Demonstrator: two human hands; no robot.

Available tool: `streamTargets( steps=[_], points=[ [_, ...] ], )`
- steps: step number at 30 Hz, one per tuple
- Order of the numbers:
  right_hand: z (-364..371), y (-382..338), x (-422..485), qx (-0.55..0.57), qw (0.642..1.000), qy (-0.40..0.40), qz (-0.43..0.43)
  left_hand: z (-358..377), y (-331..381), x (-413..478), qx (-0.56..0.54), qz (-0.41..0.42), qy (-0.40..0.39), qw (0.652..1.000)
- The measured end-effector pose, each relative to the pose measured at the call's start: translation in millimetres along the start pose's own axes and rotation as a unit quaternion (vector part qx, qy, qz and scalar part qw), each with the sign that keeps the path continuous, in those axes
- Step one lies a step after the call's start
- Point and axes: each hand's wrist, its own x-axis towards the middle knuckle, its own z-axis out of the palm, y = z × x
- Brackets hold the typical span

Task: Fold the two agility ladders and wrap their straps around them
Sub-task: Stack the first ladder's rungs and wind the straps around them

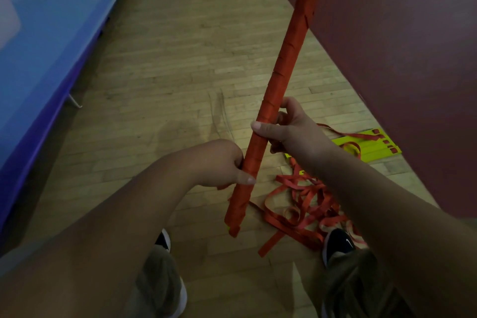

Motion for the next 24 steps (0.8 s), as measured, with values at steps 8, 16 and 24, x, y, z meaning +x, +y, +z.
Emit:
streamTargets(
  steps=[8,16,24],
  points=[
    [3,0,-1,0.056,0.997,-0.030,0.031,0,-9,-6,-0.053,0.038,-0.051,0.997],
    [10,12,4,0.027,0.999,-0.012,0.035,13,-17,1,-0.030,0.008,-0.051,0.998],
    [15,23,8,-0.017,0.998,0.054,0.032,23,-17,1,-0.109,-0.049,-0.006,0.993]
  ],
)
